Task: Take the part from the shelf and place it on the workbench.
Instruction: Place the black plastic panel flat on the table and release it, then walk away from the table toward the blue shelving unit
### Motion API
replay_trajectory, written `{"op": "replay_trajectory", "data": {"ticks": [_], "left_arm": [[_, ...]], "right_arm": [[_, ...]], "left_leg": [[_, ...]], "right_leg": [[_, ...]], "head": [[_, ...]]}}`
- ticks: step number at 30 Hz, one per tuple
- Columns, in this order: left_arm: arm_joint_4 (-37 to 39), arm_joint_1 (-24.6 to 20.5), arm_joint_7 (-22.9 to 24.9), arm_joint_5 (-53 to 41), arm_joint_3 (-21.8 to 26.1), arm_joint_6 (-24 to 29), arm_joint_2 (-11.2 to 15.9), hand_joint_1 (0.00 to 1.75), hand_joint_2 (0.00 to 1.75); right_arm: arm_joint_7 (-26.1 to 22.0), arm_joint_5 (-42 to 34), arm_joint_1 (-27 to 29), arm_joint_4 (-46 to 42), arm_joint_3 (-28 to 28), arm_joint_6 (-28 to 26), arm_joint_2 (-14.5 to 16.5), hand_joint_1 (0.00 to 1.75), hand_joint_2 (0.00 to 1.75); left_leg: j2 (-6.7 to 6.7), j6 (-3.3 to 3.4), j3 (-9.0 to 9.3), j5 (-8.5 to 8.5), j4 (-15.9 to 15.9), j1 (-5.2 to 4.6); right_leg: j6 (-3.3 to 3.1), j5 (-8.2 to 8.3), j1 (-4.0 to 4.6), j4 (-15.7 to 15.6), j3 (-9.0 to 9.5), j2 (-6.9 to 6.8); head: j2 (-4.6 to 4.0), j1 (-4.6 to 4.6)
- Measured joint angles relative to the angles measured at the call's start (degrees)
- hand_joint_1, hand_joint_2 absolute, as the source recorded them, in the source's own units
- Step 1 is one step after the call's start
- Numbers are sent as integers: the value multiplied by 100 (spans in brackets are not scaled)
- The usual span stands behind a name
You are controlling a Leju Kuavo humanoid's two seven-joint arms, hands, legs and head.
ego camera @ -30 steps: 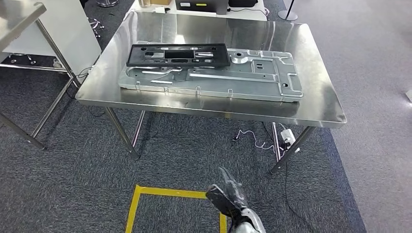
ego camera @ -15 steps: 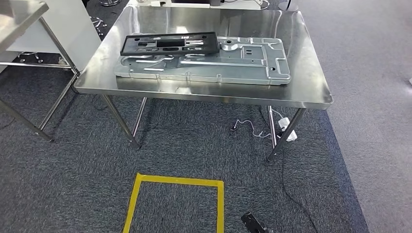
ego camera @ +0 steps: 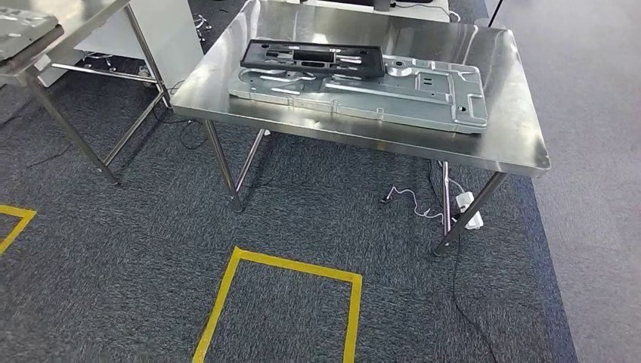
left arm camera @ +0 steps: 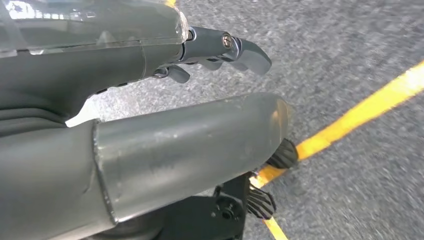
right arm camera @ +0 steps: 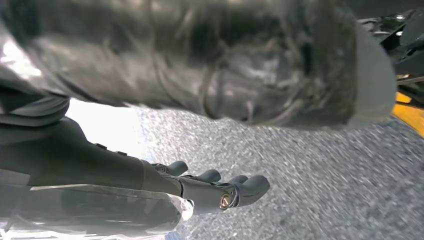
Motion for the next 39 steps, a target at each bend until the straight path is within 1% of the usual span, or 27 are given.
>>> {"op": "replay_trajectory", "data": {"ticks": [2, 4, 5, 7, 9, 10, 12, 13, 14, 15, 16, 17, 19, 20, 21, 23, 25, 27, 28, 29, 30, 31, 32, 34, 36, 38, 39], "left_arm": [[0, -1, 21, -20, -13, 15, -1, 0, 0], [0, -29, 35, -36, -41, 28, -3, 0, 0], [0, -43, 40, -39, -61, 35, -3, 0, 0], [0, -53, 49, -44, -93, 51, 1, 0, 0], [0, -47, 58, -56, -114, 73, 4, 0, 0], [0, -50, 65, -67, -122, 87, 7, 0, 0], [0, -62, 81, -87, -137, 125, 6, 0, 0], [0, -63, 92, -92, -140, 144, 7, 0, 0], [0, -58, 104, -97, -143, 162, 7, 0, 0], [0, -51, 115, -102, -144, 177, 7, 0, 0], [0, -45, 125, -110, -145, 189, 8, 0, 0], [0, -46, 130, -120, -148, 199, 10, 0, 0], [0, -72, 134, -135, -158, 207, 18, 0, 0], [0, -84, 134, -138, -166, 209, 21, 0, 0], [0, -86, 134, -140, -174, 209, 25, 0, 0], [0, -65, 137, -142, -182, 210, 38, 0, 0], [0, -58, 145, -142, -185, 210, 46, 0, 0], [0, -71, 149, -136, -198, 203, 46, 0, 0], [0, -72, 149, -131, -207, 199, 47, 0, 0], [0, -63, 149, -124, -214, 197, 49, 0, 0], [0, -51, 149, -116, -220, 196, 50, 0, 0], [0, -40, 150, -112, -223, 195, 51, 0, 0], [0, -33, 150, -105, -226, 194, 52, 0, 0], [0, -40, 151, -96, -230, 191, 52, 0, 0], [0, -48, 151, -92, -232, 191, 56, 0, 0], [0, -38, 156, -91, -233, 194, 68, 0, 0], [0, -30, 161, -91, -233, 197, 71, 0, 0]], "right_arm": [[-5, 10, 1, 6, -30, 81, 0, 0, 0], [-15, 29, 5, 18, -39, 148, 5, 0, 0], [-21, 41, 5, 23, -40, 172, 10, 0, 0], [-30, 72, -6, 28, -40, 216, 31, 0, 0], [-32, 99, -15, 30, -41, 272, 54, 0, 0], [-28, 106, -15, 31, -42, 305, 66, 0, 0], [-9, 113, -7, 35, -46, 381, 81, 0, 0], [1, 120, -4, 37, -47, 413, 90, 0, 0], [15, 131, -2, 38, -49, 440, 98, 0, 0], [30, 147, -2, 39, -49, 459, 106, 0, 0], [51, 169, -3, 39, -50, 476, 117, 0, 0], [70, 188, -5, 39, -52, 489, 129, 0, 0], [90, 211, -8, 39, -65, 506, 152, 0, 0], [90, 213, -10, 39, -73, 508, 159, 0, 0], [90, 215, -14, 39, -80, 509, 165, 0, 0], [90, 228, -29, 39, -87, 508, 173, 0, 0], [89, 262, -30, 39, -88, 498, 178, 0, 0], [81, 302, -15, 39, -89, 473, 181, 0, 0], [75, 318, -6, 40, -89, 455, 183, 0, 0], [70, 332, 1, 40, -89, 434, 186, 0, 0], [67, 348, 8, 41, -90, 417, 188, 0, 0], [66, 366, 12, 41, -90, 402, 190, 0, 0], [66, 381, 13, 41, -91, 391, 190, 0, 0], [66, 399, 21, 45, -91, 381, 191, 0, 0], [63, 401, 18, 53, -91, 375, 194, 0, 0], [62, 401, -3, 56, -92, 373, 202, 0, 0], [62, 401, -9, 56, -93, 372, 207, 0, 0]], "left_leg": [[-112, -26, -78, 17, 78, 12], [-210, -79, -166, 21, 166, 7], [-254, -114, -205, 30, 190, 5], [-345, -189, -254, 60, 194, 6], [-288, -246, -323, -26, 312, 13], [-208, -271, -419, -161, 510, 19], [-45, -316, -738, -554, 1209, 30], [-18, -333, -897, -703, 1567, 35], [-1, -342, -985, -754, 1782, 36], [14, -342, -966, -693, 1781, 36], [44, -331, -834, -538, 1555, 35], [119, -307, -616, -341, 1162, 29], [326, -239, -247, -102, 436, -14], [390, -204, -169, -61, 250, -37], [392, -174, -165, -63, 192, -59], [288, -109, -177, -4, 152, -42], [195, -37, -172, 72, 92, 1], [96, 9, -203, 121, 77, 18], [37, 17, -224, 133, 82, 17], [-28, 18, -236, 139, 89, 17], [-99, 14, -242, 142, 99, 18], [-176, 8, -243, 141, 113, 21], [-256, -3, -243, 134, 134, 25], [-399, -56, -275, 111, 200, 25], [-517, -139, -343, 113, 242, 28], [-611, -222, -395, 136, 237, 46], [-561, -253, -421, 113, 269, 47]], "right_leg": [[-10, 285, -26, -725, 483, 106], [-39, 425, -37, -1366, 848, 283], [-60, 417, -34, -1486, 902, 331], [-119, 428, -30, -1499, 893, 256], [-204, 466, -45, -1542, 896, 146], [-244, 485, -50, -1564, 892, 85], [-285, 501, -29, -1571, 865, -34], [-291, 504, -18, -1566, 849, -99], [-292, 505, -10, -1558, 836, -163], [-293, 506, -4, -1546, 826, -225], [-291, 504, 1, -1534, 820, -285], [-286, 501, 8, -1522, 818, -341], [-257, 490, 40, -1498, 813, -445], [-234, 487, 52, -1491, 812, -492], [-207, 490, 58, -1492, 815, -540], [-145, 489, 50, -1496, 829, -585], [-81, 309, 34, -1295, 751, -372], [-42, -100, 10, -632, 456, -90], [-30, -271, -1, -244, 284, -36], [-19, -347, -12, 34, 164, -14], [-10, -294, -25, 93, 144, -5], [-6, -135, -39, -82, 233, 11], [-6, 89, -59, -443, 408, 66], [-22, 376, -89, -1162, 741, 315], [-52, 407, -87, -1425, 839, 451], [-115, 428, -83, -1457, 838, 332], [-156, 444, -90, -1484, 848, 267]], "head": [[0, 0], [0, -2], [0, -2], [0, -1], [0, -2], [0, -3], [0, -4], [0, -3], [0, -4], [0, -4], [0, -4], [0, -5], [0, -3], [0, -3], [0, -2], [0, -3], [0, -3], [0, -2], [0, -2], [0, -1], [0, -2], [0, -1], [0, -1], [0, 0], [0, -2], [0, -2], [0, -3]]}}
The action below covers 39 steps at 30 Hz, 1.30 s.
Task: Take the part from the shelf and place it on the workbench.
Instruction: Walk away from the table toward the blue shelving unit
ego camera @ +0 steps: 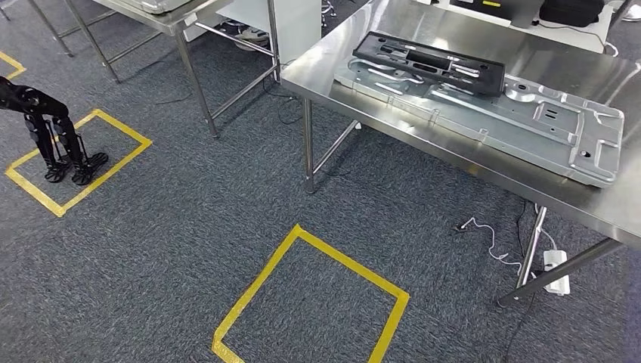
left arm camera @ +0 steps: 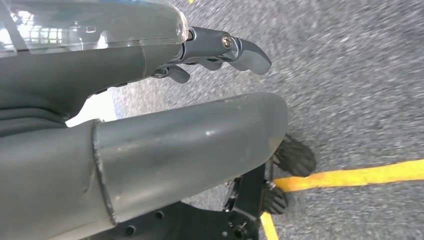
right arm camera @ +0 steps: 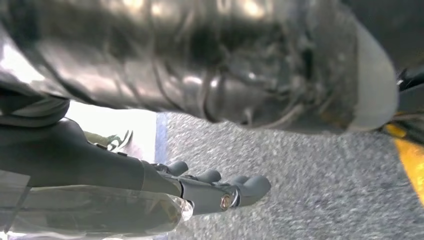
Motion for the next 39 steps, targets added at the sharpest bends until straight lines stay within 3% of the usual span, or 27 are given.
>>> {"op": "replay_trajectory", "data": {"ticks": [1, 3, 5, 6, 7, 8, 10, 12, 14, 16, 17, 19, 20, 21, 22, 23, 24, 26, 28, 29, 30, 32, 34, 36, 37, 38, 39], "left_arm": [[0, -1, 8, 0, 0, 3, 2, 0, 0], [0, -27, 21, -3, -1, 11, 0, 0, 0], [0, -51, 33, -12, -3, 26, 0, 0, 0], [0, -51, 42, -18, -4, 35, 0, 0, 0], [0, -49, 49, -25, -5, 45, 0, 0, 0], [0, -49, 55, -30, -5, 55, 0, 0, 0], [0, -69, 57, -41, -9, 65, 0, 0, 0], [0, -96, 54, -48, -15, 68, -3, 0, 0], [0, -97, 50, -51, -19, 72, -4, 0, 0], [0, -87, 49, -51, -22, 77, -14, 0, 0], [0, -92, 49, -51, -25, 79, -19, 0, 0], [0, -106, 49, -51, -33, 80, -27, 0, 0], [0, -109, 49, -51, -36, 82, -27, 0, 0], [0, -106, 49, -51, -38, 85, -28, 0, 0], [0, -101, 49, -51, -39, 88, -28, 0, 0], [0, -98, 49, -51, -39, 91, -31, 0, 0], [0, -97, 49, -51, -40, 93, -35, 0, 0], [0, -103, 50, -51, -41, 95, -50, 0, 0], [0, -106, 51, -49, -42, 97, -57, 0, 0], [0, -105, 51, -46, -42, 98, -56, 0, 0], [0, -101, 52, -44, -42, 98, -56, 0, 0], [0, -106, 60, -39, -42, 97, -62, 0, 0], [0, -125, 67, -38, -42, 96, -68, 0, 0], [0, -128, 67, -39, -42, 96, -68, 0, 0], [0, -120, 67, -42, -42, 96, -68, 0, 0], [0, -113, 66, -45, -42, 95, -68, 0, 0], [0, -109, 65, -49, -43, 93, -67, 0, 0]], "right_arm": [[-2, 0, 0, 0, -1, 1, 4, 0, 0], [-8, 0, 15, 2, -4, 13, 9, 0, 0], [-27, 0, 27, 6, -6, 29, 10, 0, 0], [-43, -1, 30, 8, -8, 33, 10, 0, 0], [-59, -2, 27, 9, -9, 35, 10, 0, 0], [-72, -4, 23, 9, -11, 37, 10, 0, 0], [-82, -9, 18, 9, -19, 39, 10, 0, 0], [-86, -10, 13, 9, -30, 39, 10, 0, 0], [-87, -11, 0, 8, -39, 39, 10, 0, 0], [-87, -11, -7, 7, -45, 39, 6, 0, 0], [-87, -11, -1, 7, -48, 39, 3, 0, 0], [-87, -11, 15, 9, -52, 39, -3, 0, 0], [-87, -11, 24, 10, -54, 41, -5, 0, 0], [-87, -11, 30, 10, -54, 42, -7, 0, 0], [-87, -11, 33, 11, -54, 43, -8, 0, 0], [-87, -11, 35, 11, -55, 44, -11, 0, 0], [-87, -11, 37, 11, -55, 43, -14, 0, 0], [-87, -10, 43, 16, -56, 45, -23, 0, 0], [-88, -3, 37, 20, -57, 47, -27, 0, 0], [-89, 2, 25, 20, -57, 48, -27, 0, 0], [-89, 8, 12, 20, -58, 48, -27, 0, 0], [-90, 15, 6, 21, -60, 48, -28, 0, 0], [-90, 17, 22, 22, -61, 48, -29, 0, 0], [-90, 16, 32, 22, -61, 48, -30, 0, 0], [-90, 16, 33, 22, -61, 48, -30, 0, 0], [-90, 16, 31, 22, -61, 48, -30, 0, 0], [-90, 17, 28, 22, -61, 47, -28, 0, 0]], "left_leg": [[120, -27, -69, -89, 133, -2], [435, -69, -354, -435, 740, -8], [562, -103, -685, -736, 1451, -2], [582, -108, -738, -740, 1582, 0], [604, -104, -675, -638, 1485, 0], [649, -89, -497, -454, 1166, -2], [905, -32, -49, -147, 344, -37], [1055, 32, 131, -71, -38, -83], [936, 94, 121, -51, -74, -87], [816, 167, 143, 6, -129, -59], [757, 205, 151, 37, -155, -42], [644, 241, 126, 64, -158, -39], [574, 247, 117, 68, -154, -41], [498, 248, 112, 68, -146, -43], [418, 245, 112, 66, -136, -45], [332, 237, 114, 61, -120, -43], [251, 222, 116, 51, -97, -40], [107, 166, 84, 24, -39, -43], [4, 93, 30, 21, -10, -38], [-51, 54, 6, 32, -12, -28], [-48, 22, -6, 31, -7, -18], [171, -31, -117, -116, 221, -21], [475, -72, -424, -459, 873, -20], [568, -108, -733, -685, 1501, -6], [586, -116, -760, -649, 1560, -2], [616, -116, -668, -509, 1385, -1], [686, -105, -470, -307, 1018, -2]], "right_leg": [[-44, 16, -7, -29, 10, -77], [-102, 25, 5, -57, 18, -234], [-124, 19, 29, -52, 11, -402], [-126, 15, 36, -49, 10, -481], [-124, 10, 41, -45, 12, -555], [-118, 3, 44, -41, 19, -624], [-87, -20, 66, -29, 42, -740], [-34, -41, 93, -24, 65, -840], [28, -50, 101, -42, 92, -935], [85, -169, 85, 71, 73, -779], [103, -320, 75, 280, -11, -621], [114, -704, 57, 984, -333, -339], [120, -833, 54, 1331, -503, -285], [125, -851, 52, 1522, -606, -265], [128, -758, 48, 1512, -615, -255], [125, -553, 40, 1261, -512, -230], [117, -319, 29, 872, -345, -165], [95, -56, 13, 228, -66, 62], [59, -55, 30, 77, -15, 149], [25, -39, 33, 62, -16, 86], [-15, -24, 34, 39, -5, 21], [-101, 4, 21, -24, 29, -125], [-154, 3, 38, -45, 44, -279], [-171, -15, 56, -37, 44, -439], [-171, -26, 59, -31, 47, -515], [-166, -40, 60, -24, 54, -588], [-156, -56, 61, -18, 68, -657]], "head": [[0, -4], [0, -13], [0, -17], [0, -17], [0, -17], [0, -17], [0, -17], [0, -17], [0, -15], [0, -13], [0, -12], [0, -13], [0, -14], [0, -13], [0, -13], [0, -14], [0, -13], [0, -14], [0, -14], [0, -14], [0, -14], [0, -15], [0, -16], [0, -16], [0, -16], [0, -16], [0, -16]]}}
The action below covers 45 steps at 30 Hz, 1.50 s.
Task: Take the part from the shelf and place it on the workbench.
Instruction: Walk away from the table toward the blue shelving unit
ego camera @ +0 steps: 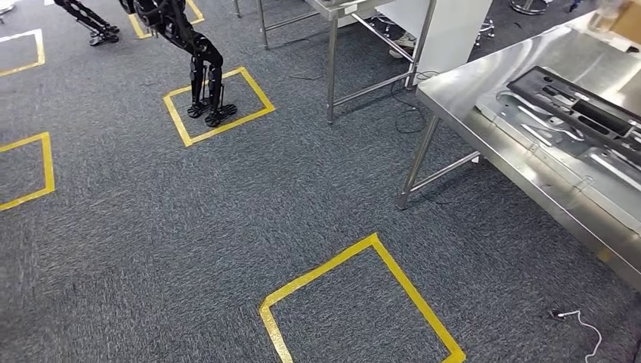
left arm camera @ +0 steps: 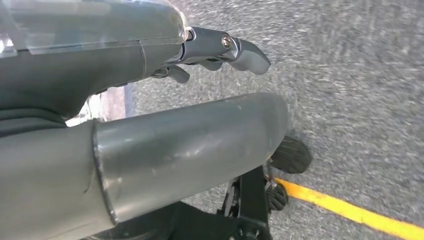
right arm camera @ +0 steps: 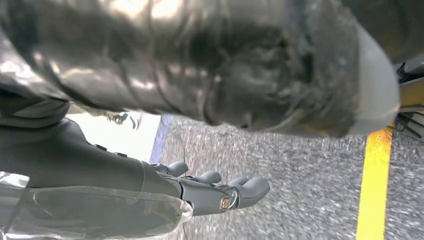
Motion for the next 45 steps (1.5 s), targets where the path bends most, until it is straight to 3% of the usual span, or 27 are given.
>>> {"op": "replay_trajectory", "data": {"ticks": [2, 3, 4, 6, 7, 9, 10, 12, 13, 14, 15, 17, 19, 21, 22, 24, 26, 28, 30, 32, 34, 37, 39, 41, 42, 43, 45], "left_arm": [[0, -13, -3, -3, -1, -7, 0, 0, 0], [0, -22, -4, -4, -2, -12, 0, 0, 0], [0, -25, -5, -5, -2, -17, 1, 0, 0], [-1, -12, -1, -6, -3, -24, 12, 0, 0], [-1, -4, 2, -8, -4, -24, 18, 0, 0], [-2, -10, 10, -11, -9, -25, 22, 0, 0], [-2, -18, 11, -14, -14, -25, 22, 0, 0], [-2, -27, 13, -19, -23, -25, 22, 0, 0], [-2, -24, 13, -24, -28, -25, 23, 0, 0], [-2, -22, 14, -27, -34, -25, 23, 0, 0], [-2, -20, 18, -32, -40, -26, 24, 0, 0], [-2, -25, 28, -44, -57, -31, 23, 0, 0], [-2, -34, 44, -61, -85, -35, 23, 0, 0], [-2, -35, 60, -74, -110, -35, 30, 0, 0], [-2, -32, 68, -77, -117, -36, 32, 0, 0], [-1, -45, 81, -85, -125, -37, 34, 0, 0], [0, -76, 87, -97, -138, -38, 32, 0, 0], [0, -86, 93, -106, -146, -35, 34, 0, 0], [0, -80, 98, -109, -149, -30, 35, 0, 0], [0, -97, 98, -109, -150, -25, 38, 0, 0], [-1, -127, 97, -111, -152, -23, 43, 0, 0], [-1, -122, 96, -122, -155, -10, 60, 0, 0], [-1, -120, 97, -125, -158, 4, 62, 0, 0], [0, -139, 100, -125, -169, 10, 59, 0, 0], [0, -146, 102, -125, -178, 11, 59, 0, 0], [0, -147, 104, -125, -186, 12, 59, 0, 0], [0, -138, 114, -125, -197, 12, 59, 0, 0]], "right_arm": [[-3, 5, -4, 0, -1, 0, 2, 0, 0], [-5, 11, -6, 0, -2, 0, 3, 0, 0], [-8, 19, -11, 0, -2, -1, 4, 0, 0], [-10, 40, -36, -2, -2, -2, 8, 0, 0], [-12, 54, -45, -3, -2, -2, 10, 0, 0], [-13, 76, -42, -4, -2, -2, 12, 0, 0], [-13, 83, -35, -4, -2, -2, 12, 0, 0], [-13, 86, -22, -3, -2, -1, 14, 0, 0], [-13, 86, -18, -2, -2, -1, 15, 0, 0], [-12, 86, -16, -2, -2, 0, 15, 0, 0], [-11, 86, -14, -2, -2, 0, 15, 0, 0], [-8, 88, 0, 1, -3, 1, 14, 0, 0], [-7, 93, -4, 4, -4, 1, 15, 0, 0], [-5, 97, -33, 4, -5, 0, 18, 0, 0], [-5, 97, -42, 3, -7, 0, 20, 0, 0], [-4, 100, -34, 3, -9, 0, 24, 0, 0], [-5, 106, -14, 4, -10, 0, 25, 0, 0], [-8, 119, -4, 4, -11, 0, 25, 0, 0], [-16, 139, -10, 4, -12, 0, 25, 0, 0], [-38, 163, -16, 4, -13, 0, 28, 0, 0], [-64, 178, -22, 4, -14, -1, 35, 0, 0], [-87, 189, -59, -1, -16, -4, 50, 0, 0], [-85, 195, -60, -4, -20, -5, 56, 0, 0], [-74, 199, -38, -4, -25, -2, 56, 0, 0], [-69, 202, -30, -3, -27, 2, 56, 0, 0], [-67, 203, -26, -3, -28, 4, 56, 0, 0], [-65, 207, -23, -2, -29, 14, 56, 0, 0]], "left_leg": [[236, 52, 398, 263, -765, -38], [309, 86, 501, 306, -970, -61], [325, 116, 521, 298, -1042, -83], [191, 185, 522, 335, -1084, -75], [128, 221, 540, 360, -1127, -61], [7, 292, 581, 413, -1203, -27], [-50, 308, 575, 421, -1209, -34], [-186, 320, 561, 426, -1201, -42], [-265, 319, 560, 425, -1192, -45], [-349, 314, 561, 421, -1178, -45], [-434, 303, 562, 412, -1156, -42], [-585, 254, 532, 380, -1081, -37], [-701, 185, 468, 368, -1026, -34], [-805, 112, 424, 385, -1030, -17], [-765, 83, 406, 370, -1003, -13], [-493, 43, 248, 181, -677, -20], [-204, 13, -97, -166, 38, -20], [-120, -1, -349, -314, 544, -15], [-59, 21, -186, -59, 234, -18], [185, 87, 237, 268, -563, -61], [374, 154, 456, 368, -1006, -122], [221, 230, 478, 390, -1103, -136], [85, 289, 535, 439, -1191, -97], [-45, 322, 544, 465, -1215, -79], [-117, 330, 538, 468, -1210, -81], [-193, 334, 536, 469, -1203, -82], [-364, 319, 539, 457, -1174, -73]], "right_leg": [[39, -34, 20, 5, 36, -123], [66, -46, 31, 5, 51, -175], [95, -53, 40, -2, 64, -225], [160, -66, 38, -25, 99, -301], [191, -109, 29, 4, 108, -231], [229, -365, 9, 361, -31, 84], [233, -552, 1, 705, -192, 257], [241, -806, -6, 1378, -538, 384], [246, -781, -10, 1503, -618, 398], [248, -637, -15, 1400, -590, 408], [246, -412, -25, 1099, -469, 443], [233, -75, -51, 403, -181, 695], [206, -8, -55, 129, -86, 868], [145, 5, -39, 117, -92, 765], [104, 17, -37, 93, -77, 699], [23, 36, -42, 43, -46, 539], [-25, 25, -8, 36, -37, 365], [-39, 9, 15, 38, -33, 193], [-37, -10, 26, 38, -13, 43], [-14, -40, 47, 39, 25, -92], [30, -67, 65, 37, 54, -208], [121, -102, 55, 22, 114, -317], [176, -274, 40, 245, 50, -73], [197, -610, 24, 883, -264, 255], [203, -743, 18, 1223, -447, 325], [209, -781, 8, 1441, -576, 358], [217, -518, -16, 1276, -556, 398]], "head": [[0, 1], [0, 1], [0, 2], [0, 1], [0, 2], [0, 4], [0, 5], [0, 3], [0, 2], [0, 3], [0, 3], [0, 3], [0, 2], [0, 3], [0, 3], [0, -4], [0, -9], [0, -8], [0, -9], [0, -9], [0, -8], [0, -7], [0, -6], [0, -5], [0, -6], [0, -5], [0, -5]]}}
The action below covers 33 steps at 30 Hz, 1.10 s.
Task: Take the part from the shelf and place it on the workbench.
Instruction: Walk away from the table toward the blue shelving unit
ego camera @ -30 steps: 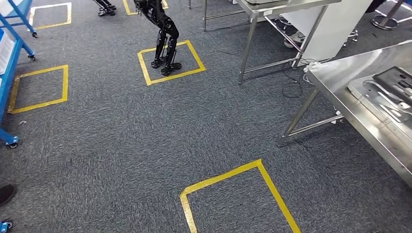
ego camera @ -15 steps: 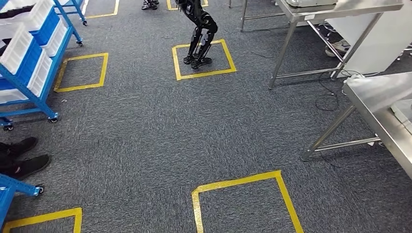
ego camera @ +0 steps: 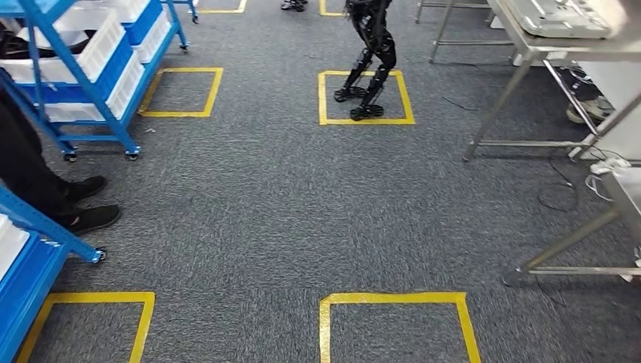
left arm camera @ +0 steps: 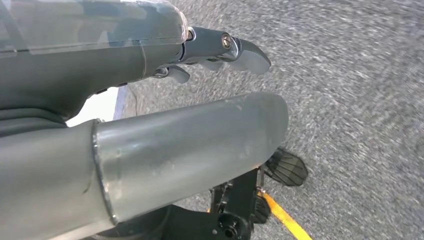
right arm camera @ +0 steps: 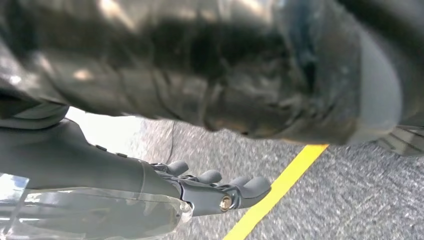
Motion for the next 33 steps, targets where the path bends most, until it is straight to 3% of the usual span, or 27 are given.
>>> {"op": "replay_trajectory", "data": {"ticks": [2, 4, 5, 7, 9, 11, 13, 14, 15, 16, 18, 19, 20, 22, 23, 25, 26, 28, 29, 30, 31, 33], "left_arm": [[0, 4, 13, 0, -5, -2, -1, 0, 0], [-1, -3, 21, 0, -13, -3, -2, 0, 0], [-2, -1, 24, 0, -16, -4, -2, 0, 0], [-2, 16, 30, 1, -23, -7, 2, 0, 0], [-1, 25, 41, 1, -31, -15, 4, 0, 0], [0, 9, 49, 0, -40, -27, 4, 0, 0], [0, 6, 50, 0, -46, -35, 7, 0, 0], [0, 16, 51, 0, -47, -36, 8, 0, 0], [0, 26, 51, 1, -47, -36, 11, 0, 0], [0, 31, 51, 1, -47, -37, 14, 0, 0], [0, 11, 51, 2, -49, -38, 24, 0, 0], [0, -2, 51, 2, -50, -38, 28, 0, 0], [0, -8, 51, 2, -52, -38, 37, 0, 0], [0, 6, 51, 2, -54, -38, 57, 0, 0], [-1, 18, 52, 2, -54, -38, 67, 0, 0], [-2, 11, 54, 2, -54, -38, 72, 0, 0], [-2, 1, 55, 2, -55, -38, 72, 0, 0], [-2, -10, 56, 2, -56, -38, 72, 0, 0], [-2, -5, 56, 2, -56, -38, 72, 0, 0], [-2, 2, 56, 2, -56, -38, 72, 0, 0], [-2, 7, 56, 2, -56, -38, 70, 0, 0], [-1, 8, 56, 2, -57, -38, 61, 0, 0]], "right_arm": [[2, 2, 7, 2, -1, 9, 0, 0, 0], [4, 3, 14, 5, -1, 15, 0, 0, 0], [6, 4, 10, 6, -1, 17, 0, 0, 0], [8, 8, -12, 5, -1, 21, 0, 0, 0], [15, 15, -17, 5, -1, 21, 0, 0, 0], [22, 20, 2, 6, -1, 21, 1, 0, 0], [25, 28, 16, 7, -1, 21, 2, 0, 0], [25, 37, 17, 7, -1, 21, 2, 0, 0], [23, 48, 15, 6, -1, 21, 2, 0, 0], [21, 59, 11, 5, -1, 21, 2, 0, 0], [14, 73, 8, 5, -1, 21, 5, 0, 0], [11, 76, 5, 6, -1, 21, 8, 0, 0], [10, 77, -4, 6, -1, 21, 11, 0, 0], [10, 78, -34, 2, -1, 21, 18, 0, 0], [10, 78, -46, -2, -1, 21, 21, 0, 0], [10, 78, -42, -8, -1, 21, 24, 0, 0], [10, 78, -33, -8, -1, 21, 23, 0, 0], [11, 81, -18, -7, -1, 21, 24, 0, 0], [11, 83, -16, -7, -1, 21, 24, 0, 0], [12, 85, -13, -7, -1, 21, 23, 0, 0], [13, 87, -11, -7, -1, 22, 23, 0, 0], [19, 87, 4, -3, -2, 27, 21, 0, 0]], "left_leg": [[-164, -50, -17, -32, 68, 14], [-291, -119, -75, -61, 149, 21], [-344, -156, -102, -62, 165, 28], [-395, -222, -134, -57, 169, 52], [-165, -270, -235, -192, 374, 49], [144, -297, -532, -527, 996, 42], [236, -312, -857, -778, 1656, 46], [254, -310, -903, -760, 1753, 47], [279, -298, -829, -632, 1612, 45], [341, -275, -649, -436, 1272, 38], [594, -213, -240, -154, 488, -12], [681, -184, -126, -104, 262, -42], [712, -162, -90, -109, 166, -71], [582, -109, -82, -87, 123, -72], [517, -78, -58, -67, 80, -58], [390, -13, 1, -16, 0, -14], [329, 2, 3, -7, -10, -13], [187, 16, 1, -7, -3, -11], [106, 15, 5, -11, 3, -11], [19, 10, 11, -18, 13, -9], [-71, -2, 19, -28, 30, -3], [-231, -50, 4, -64, 91, 5]], "right_leg": [[5, 404, -38, -673, 264, 200], [-3, 550, -52, -1070, 413, 403], [-21, 528, -40, -1096, 419, 430], [-90, 547, -24, -1123, 435, 297], [-170, 566, -24, -1169, 462, 151], [-216, 564, -3, -1187, 469, -8], [-234, 550, 20, -1186, 468, -173], [-239, 541, 27, -1185, 471, -252], [-240, 532, 33, -1184, 480, -328], [-237, 519, 38, -1185, 496, -401], [-210, 484, 57, -1184, 535, -539], [-185, 467, 67, -1183, 549, -596], [-158, 455, 71, -1186, 562, -653], [-95, 433, 67, -1200, 597, -735], [-63, 396, 56, -1172, 612, -664], [-18, 155, 37, -813, 483, -335], [-11, -24, 25, -470, 321, -149], [0, -281, 14, 218, -53, -14], [4, -255, 11, 350, -152, -1], [5, -114, 8, 267, -151, 9], [0, 115, 4, -20, -52, 44], [-18, 517, -12, -763, 227, 288]], "head": [[0, 1], [0, -1], [0, -2], [0, -1], [0, -2], [0, -2], [0, -2], [0, -2], [0, -3], [0, -3], [0, -2], [0, -1], [0, -1], [0, -2], [0, 0], [0, 2], [0, 2], [0, -1], [0, -1], [0, -1], [0, 0], [0, 0]]}}
